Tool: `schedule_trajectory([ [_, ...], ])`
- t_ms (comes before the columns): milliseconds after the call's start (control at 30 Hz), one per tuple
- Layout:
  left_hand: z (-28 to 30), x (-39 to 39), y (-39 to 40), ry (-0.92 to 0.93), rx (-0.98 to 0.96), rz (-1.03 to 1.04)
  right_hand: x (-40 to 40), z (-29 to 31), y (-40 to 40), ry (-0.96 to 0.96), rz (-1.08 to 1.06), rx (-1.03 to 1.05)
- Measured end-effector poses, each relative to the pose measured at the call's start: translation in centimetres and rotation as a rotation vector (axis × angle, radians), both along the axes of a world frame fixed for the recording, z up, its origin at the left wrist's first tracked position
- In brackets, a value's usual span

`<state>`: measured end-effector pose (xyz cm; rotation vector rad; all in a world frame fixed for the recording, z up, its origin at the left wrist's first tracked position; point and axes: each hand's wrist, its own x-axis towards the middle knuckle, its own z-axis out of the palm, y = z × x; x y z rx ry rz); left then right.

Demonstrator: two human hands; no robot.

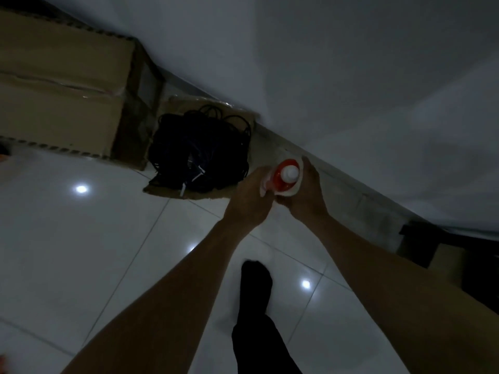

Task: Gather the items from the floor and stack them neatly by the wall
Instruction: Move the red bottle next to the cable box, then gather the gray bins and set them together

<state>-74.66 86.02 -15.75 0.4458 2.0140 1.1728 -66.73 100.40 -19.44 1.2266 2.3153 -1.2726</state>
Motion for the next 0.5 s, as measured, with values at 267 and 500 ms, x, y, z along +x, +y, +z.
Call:
schedule_trajectory([
  [267,6.0,2.5,-13.5,-0.003,-0.054,0.124,3.5,8.1,-11.6,0.224,0.439,0.283],
  [500,12.0,9.1,-30.6,0.066,-0.093,0.351,6.7,13.8,-28.7,0.365,0.650,0.151],
])
